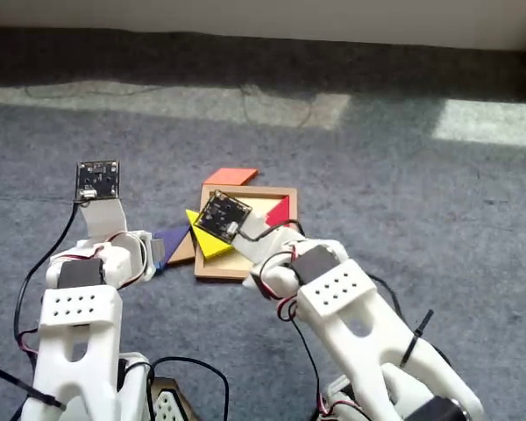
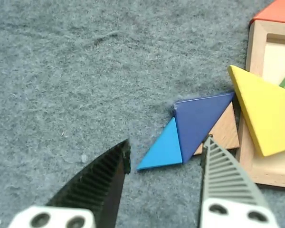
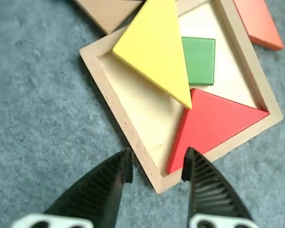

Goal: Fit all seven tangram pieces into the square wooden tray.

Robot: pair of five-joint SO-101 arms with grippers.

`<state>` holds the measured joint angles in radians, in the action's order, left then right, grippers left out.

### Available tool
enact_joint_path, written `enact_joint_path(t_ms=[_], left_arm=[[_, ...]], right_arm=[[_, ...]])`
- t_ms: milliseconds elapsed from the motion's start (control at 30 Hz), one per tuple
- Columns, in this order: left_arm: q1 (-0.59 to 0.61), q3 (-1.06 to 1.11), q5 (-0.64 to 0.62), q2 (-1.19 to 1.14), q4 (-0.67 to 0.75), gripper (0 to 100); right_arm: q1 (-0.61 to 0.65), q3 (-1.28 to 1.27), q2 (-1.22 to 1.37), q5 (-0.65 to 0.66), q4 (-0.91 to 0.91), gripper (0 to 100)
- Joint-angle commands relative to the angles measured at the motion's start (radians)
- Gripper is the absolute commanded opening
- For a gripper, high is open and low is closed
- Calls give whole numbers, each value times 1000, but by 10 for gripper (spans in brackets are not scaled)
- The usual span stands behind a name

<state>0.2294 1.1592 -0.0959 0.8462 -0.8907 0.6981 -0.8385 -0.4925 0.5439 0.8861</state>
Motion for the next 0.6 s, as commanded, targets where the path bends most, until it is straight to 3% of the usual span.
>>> enact_joint_path(t_ms=[0, 133, 267, 433, 567], left_arm=[[7, -13, 6, 24, 14, 248], [22, -15, 5, 24, 14, 248], [101, -39, -17, 24, 11, 248], [150, -45, -64, 24, 14, 248], [163, -45, -66, 24, 14, 248]], right_arm=[[18, 114, 62, 11, -24, 162], [19, 200, 125, -6, -27, 159], [45, 289, 188, -117, -24, 166], [113, 360, 325, -114, -25, 289], [114, 427, 426, 44, -21, 312]])
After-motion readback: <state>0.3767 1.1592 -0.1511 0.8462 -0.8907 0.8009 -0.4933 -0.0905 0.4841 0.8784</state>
